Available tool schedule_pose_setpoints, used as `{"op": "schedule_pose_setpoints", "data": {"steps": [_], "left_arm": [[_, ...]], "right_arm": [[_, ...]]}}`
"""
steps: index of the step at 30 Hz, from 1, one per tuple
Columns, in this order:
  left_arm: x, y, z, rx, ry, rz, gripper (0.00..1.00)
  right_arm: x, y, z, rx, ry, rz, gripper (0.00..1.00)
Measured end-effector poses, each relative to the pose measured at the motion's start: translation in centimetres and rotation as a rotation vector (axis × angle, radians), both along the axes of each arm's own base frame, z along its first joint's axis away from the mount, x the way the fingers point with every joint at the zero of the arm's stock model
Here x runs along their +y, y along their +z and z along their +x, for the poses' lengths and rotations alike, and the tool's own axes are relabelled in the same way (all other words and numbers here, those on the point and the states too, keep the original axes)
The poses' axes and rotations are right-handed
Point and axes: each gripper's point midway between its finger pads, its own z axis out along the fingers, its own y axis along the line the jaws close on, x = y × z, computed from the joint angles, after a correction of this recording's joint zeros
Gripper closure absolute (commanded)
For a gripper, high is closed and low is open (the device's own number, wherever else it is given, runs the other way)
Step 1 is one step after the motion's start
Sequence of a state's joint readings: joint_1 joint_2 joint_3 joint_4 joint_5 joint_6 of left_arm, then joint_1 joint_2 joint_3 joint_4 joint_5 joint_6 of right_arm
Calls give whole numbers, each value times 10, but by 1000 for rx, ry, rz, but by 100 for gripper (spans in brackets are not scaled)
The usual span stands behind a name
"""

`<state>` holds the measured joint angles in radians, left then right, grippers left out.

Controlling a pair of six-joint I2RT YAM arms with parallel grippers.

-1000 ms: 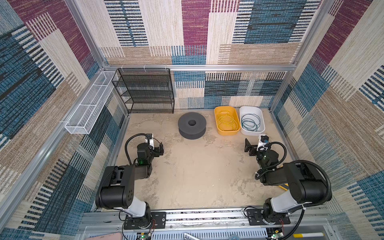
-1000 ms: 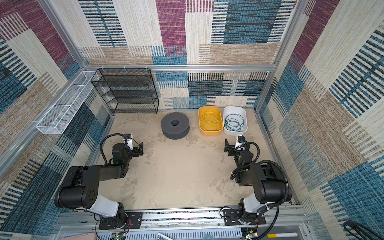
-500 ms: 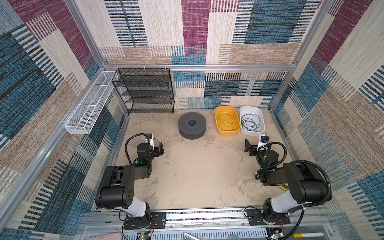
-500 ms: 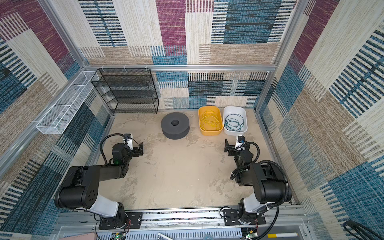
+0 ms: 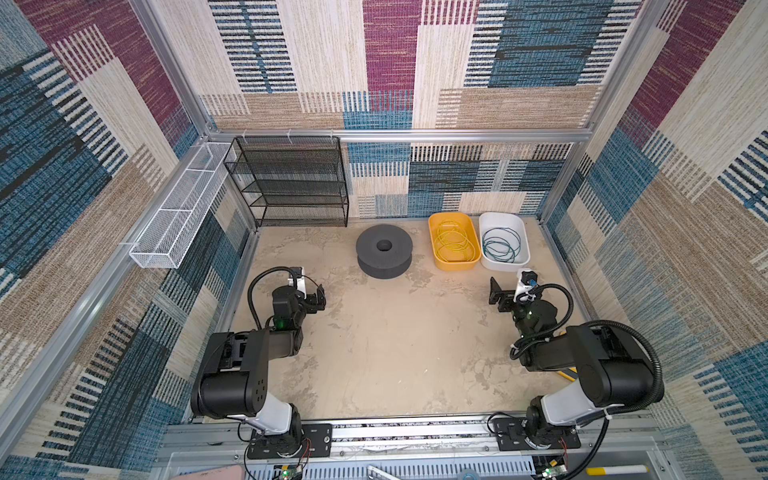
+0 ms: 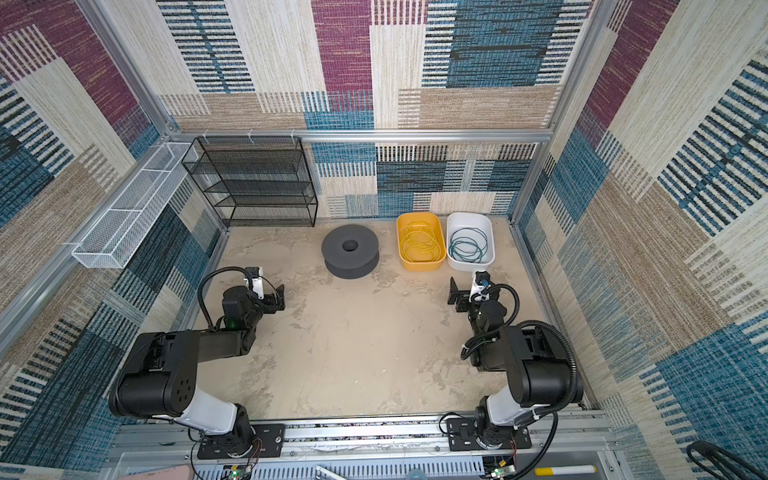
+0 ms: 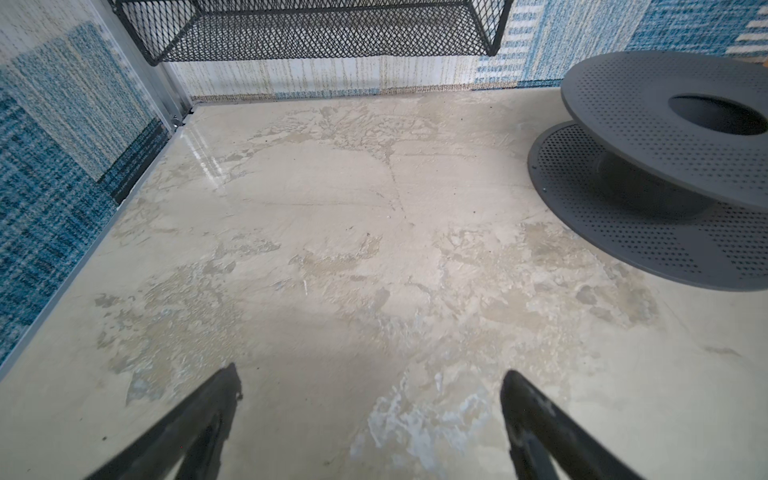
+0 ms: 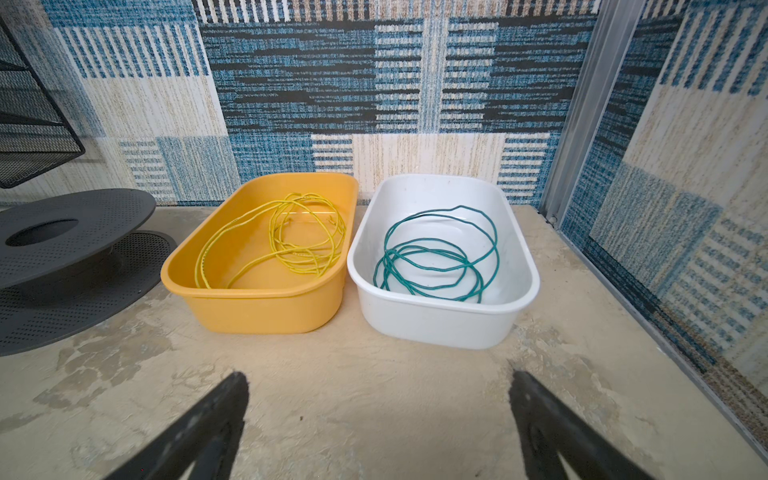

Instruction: Wrap the cables

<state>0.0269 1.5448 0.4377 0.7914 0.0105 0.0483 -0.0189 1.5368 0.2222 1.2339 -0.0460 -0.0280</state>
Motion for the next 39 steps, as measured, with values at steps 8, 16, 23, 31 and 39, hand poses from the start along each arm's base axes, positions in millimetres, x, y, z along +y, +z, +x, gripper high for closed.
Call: {"op": "schedule_pose_setpoints", "data": {"steps": [8, 16, 23, 31, 39], "left_arm": [[-8, 19, -2, -22, -31, -7, 1], [-15, 132, -7, -195, -33, -136, 1], [-17, 244, -31, -251, 50, -546, 1], [-28, 141, -69, 29, 116, -810, 1], [-29, 113, -75, 42, 155, -968, 27]], "right_arm": [[12, 34, 19, -31, 32, -21, 1], [44, 143, 43, -90, 61, 5, 1], [42, 194, 51, 28, 12, 262, 1], [39, 99, 27, 299, -47, 381, 0], [65, 84, 1, 335, 108, 446, 6]]}}
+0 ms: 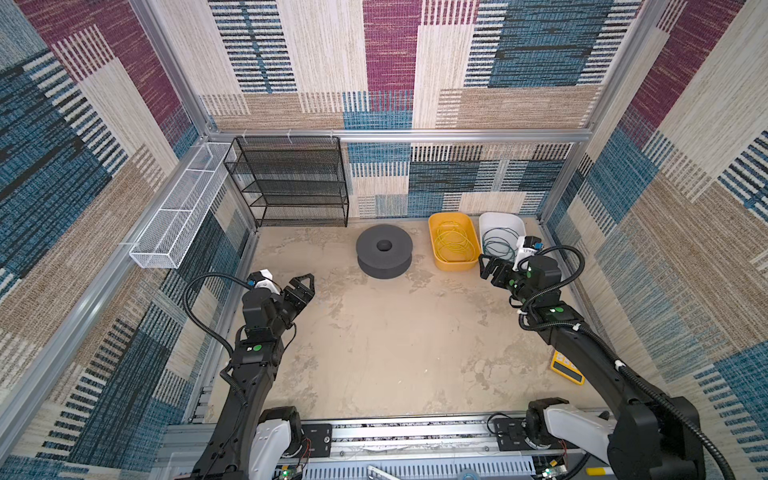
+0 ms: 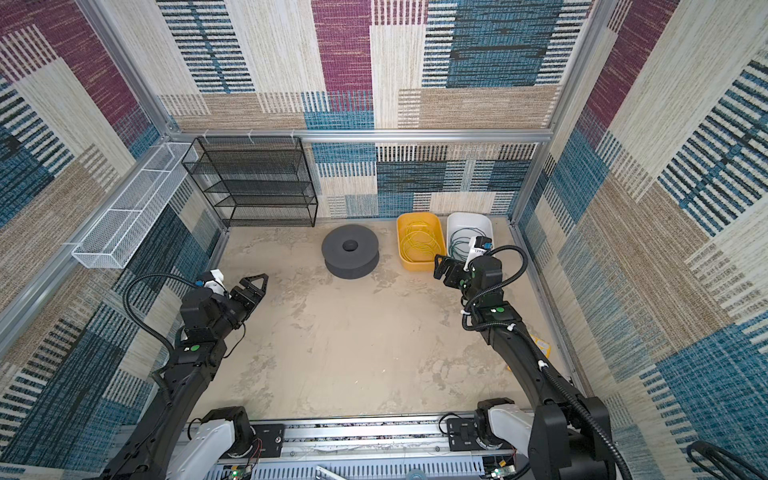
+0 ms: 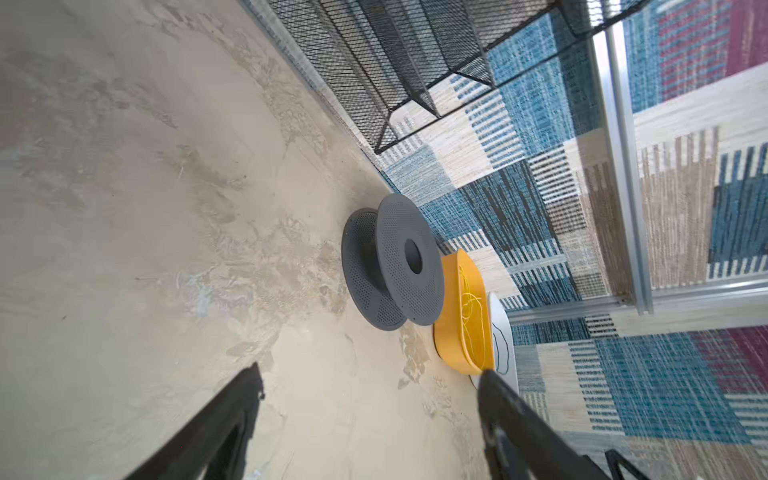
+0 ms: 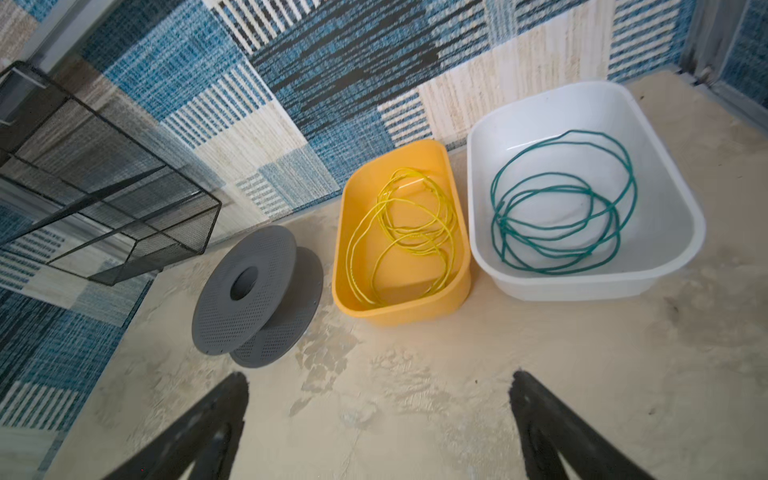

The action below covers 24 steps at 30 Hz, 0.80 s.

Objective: Wrap the cables
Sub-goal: 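Raise the left gripper toward the grey spool while the right gripper moves toward the tubs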

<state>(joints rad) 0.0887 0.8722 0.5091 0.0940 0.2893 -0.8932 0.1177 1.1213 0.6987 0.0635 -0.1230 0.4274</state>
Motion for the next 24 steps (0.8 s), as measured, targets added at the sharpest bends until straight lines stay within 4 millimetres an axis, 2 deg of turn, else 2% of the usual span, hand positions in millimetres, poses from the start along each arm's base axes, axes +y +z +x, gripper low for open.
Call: {"op": "schedule_pose_setpoints", "data": {"steps": [4, 6, 9, 12, 15, 18, 24], "left_arm": [[6, -32, 5, 55, 56, -66, 29], [3, -33, 18, 66, 37, -68, 26], [-18, -24, 48, 48, -67, -72, 25], [-48, -27, 78, 47, -200, -87, 27], [-81, -34, 95, 50, -324, -111, 27], [-107, -37, 108, 21, -419, -134, 27], [-125, -57, 133, -7, -474, -249, 29]], "right_arm": [[8, -11, -11, 18, 42, 37, 14], [9, -18, -15, 32, 45, 54, 21], [13, -30, -20, 58, 67, 75, 27], [19, -38, -25, 70, 95, 101, 27], [25, -42, -31, 68, 128, 130, 27], [31, -39, -35, 46, 160, 156, 31], [36, -35, -39, 30, 197, 171, 31]]}}
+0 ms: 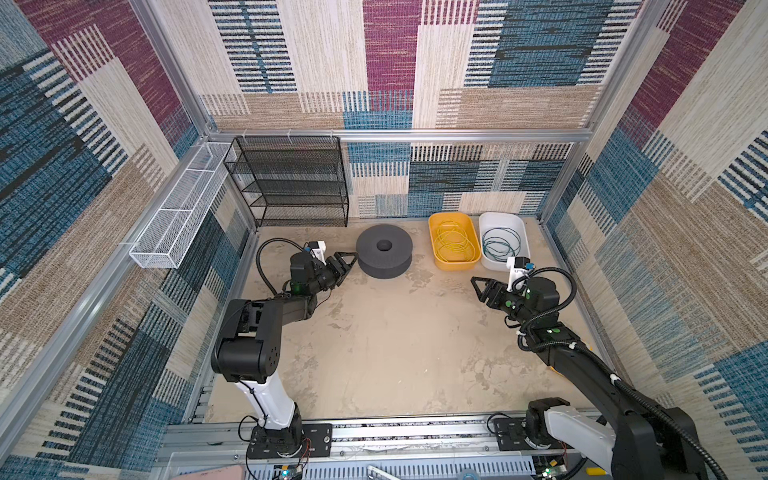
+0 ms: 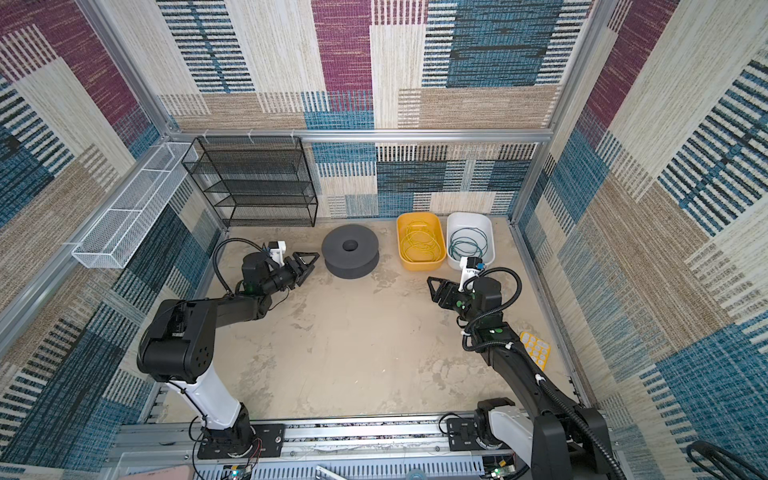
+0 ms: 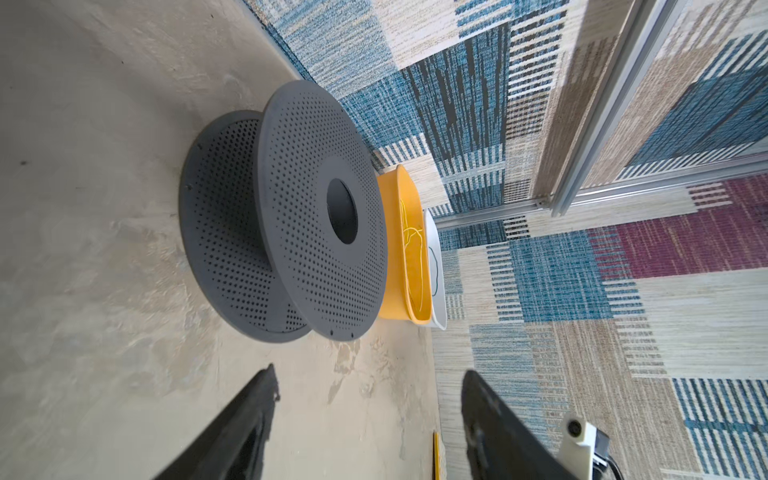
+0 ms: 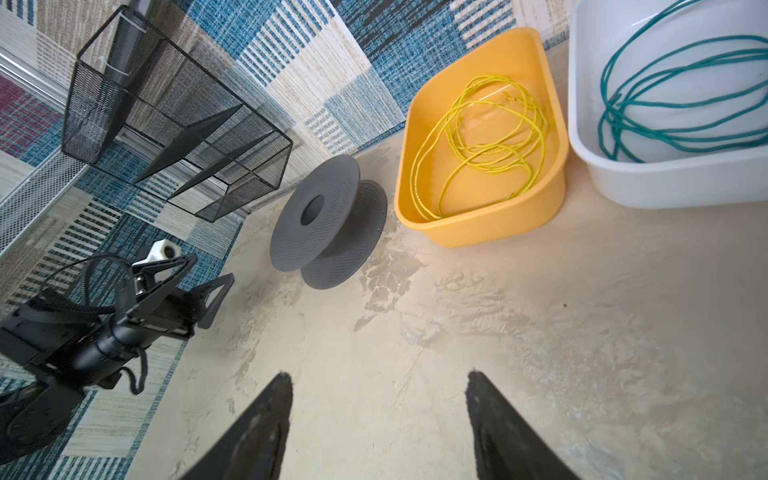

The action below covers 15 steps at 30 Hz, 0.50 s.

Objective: Wrap the cables
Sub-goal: 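Raise the left gripper toward the grey spool while the right gripper moves toward the tubs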

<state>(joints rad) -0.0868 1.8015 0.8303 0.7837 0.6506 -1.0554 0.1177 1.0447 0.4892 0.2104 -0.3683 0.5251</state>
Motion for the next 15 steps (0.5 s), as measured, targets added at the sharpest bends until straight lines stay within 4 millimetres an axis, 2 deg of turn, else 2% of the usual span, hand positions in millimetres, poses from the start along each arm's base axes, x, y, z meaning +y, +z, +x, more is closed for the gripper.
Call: {"op": "schedule_pose_setpoints", "data": {"steps": [5, 7, 15], "left_arm": [[-9, 1, 8, -28, -32, -41, 29], [-10, 0, 13, -32, -32, -42, 33], [-5, -28, 26, 42, 3, -12, 35]], "right_arm": [[1, 0, -2, -5, 5, 2, 29], [0, -1, -3, -7, 6, -1, 28], [-7, -6, -2, -11, -28, -43, 28]]}}
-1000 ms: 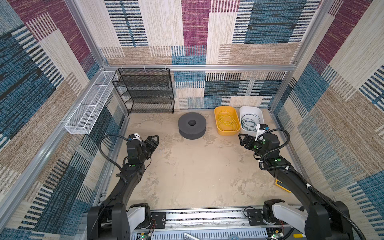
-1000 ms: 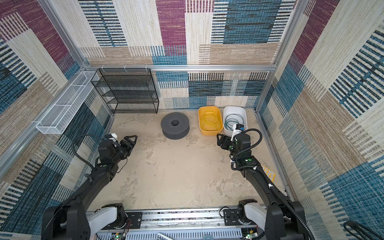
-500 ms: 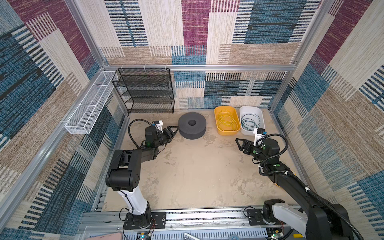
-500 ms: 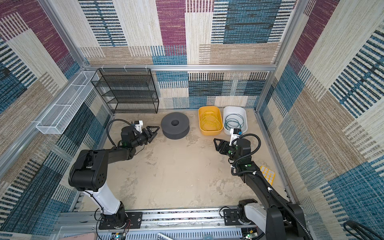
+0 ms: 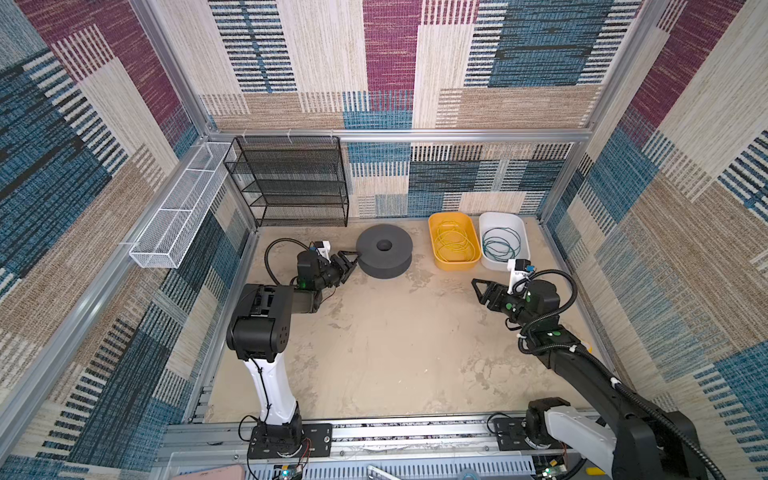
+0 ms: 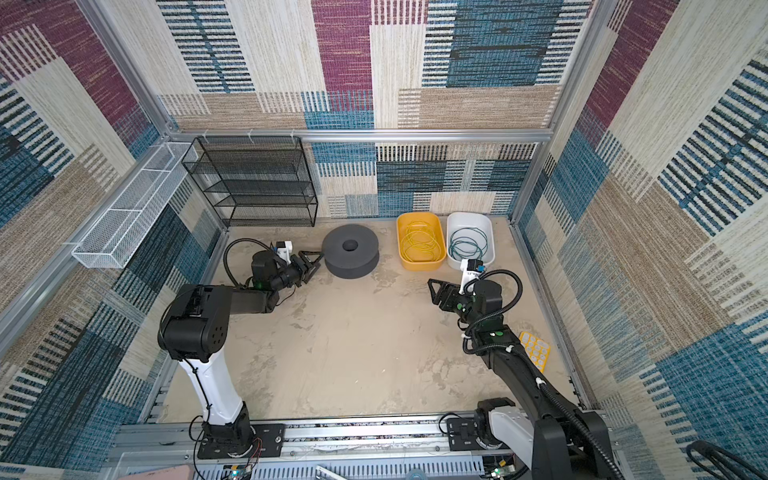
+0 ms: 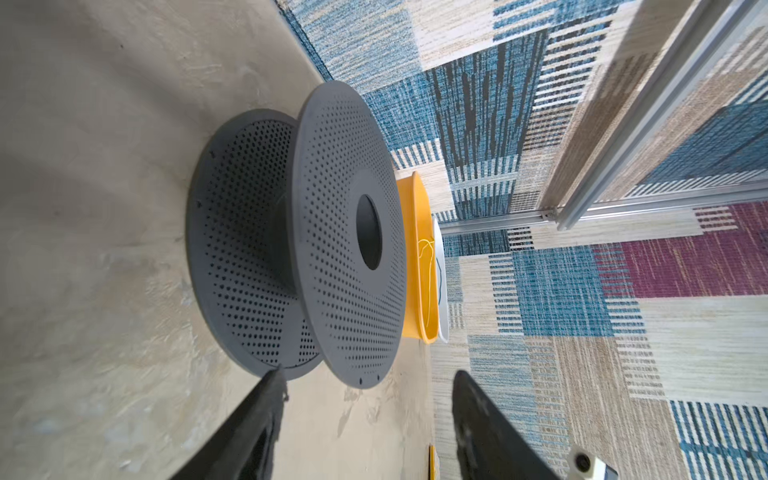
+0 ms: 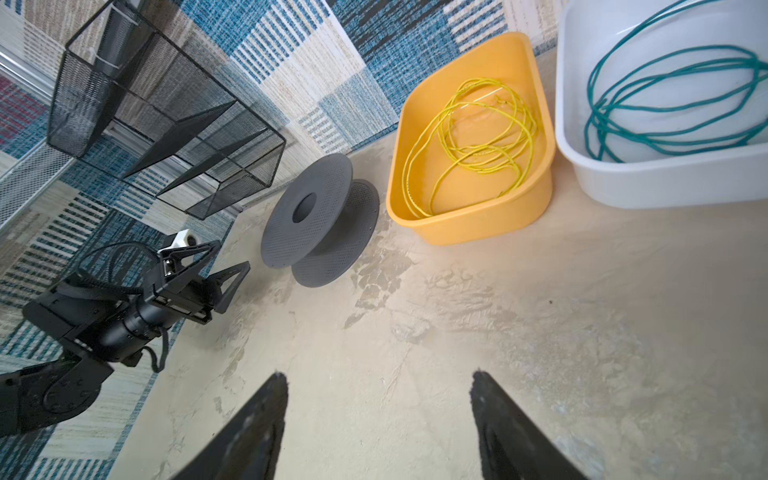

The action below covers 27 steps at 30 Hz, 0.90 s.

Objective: Wrap the cables
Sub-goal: 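Raise the left gripper toward the grey spool while the right gripper moves toward the tubs, then grip the grey spool's flange with the left gripper and drag it nearer the robot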

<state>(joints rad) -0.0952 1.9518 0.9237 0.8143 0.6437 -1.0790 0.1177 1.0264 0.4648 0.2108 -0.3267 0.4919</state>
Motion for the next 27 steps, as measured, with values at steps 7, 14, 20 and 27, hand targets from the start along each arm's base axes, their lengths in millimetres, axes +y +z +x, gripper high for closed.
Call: {"op": "schedule_pose_setpoints", "data": {"steps": [7, 14, 20, 27], "left_arm": [[-8, -19, 20, 13, -30, -1, 44], [-10, -26, 20, 14, -45, 7, 48], [-15, -33, 29, 20, -61, 14, 54], [-19, -36, 37, 14, -67, 14, 58]], "right_arm": [[-4, -2, 0, 3, -18, -18, 28], [-7, 2, -4, -4, -32, -36, 28], [-9, 0, -4, 3, -36, -45, 27], [-8, 8, -6, -18, -33, -44, 27]]}}
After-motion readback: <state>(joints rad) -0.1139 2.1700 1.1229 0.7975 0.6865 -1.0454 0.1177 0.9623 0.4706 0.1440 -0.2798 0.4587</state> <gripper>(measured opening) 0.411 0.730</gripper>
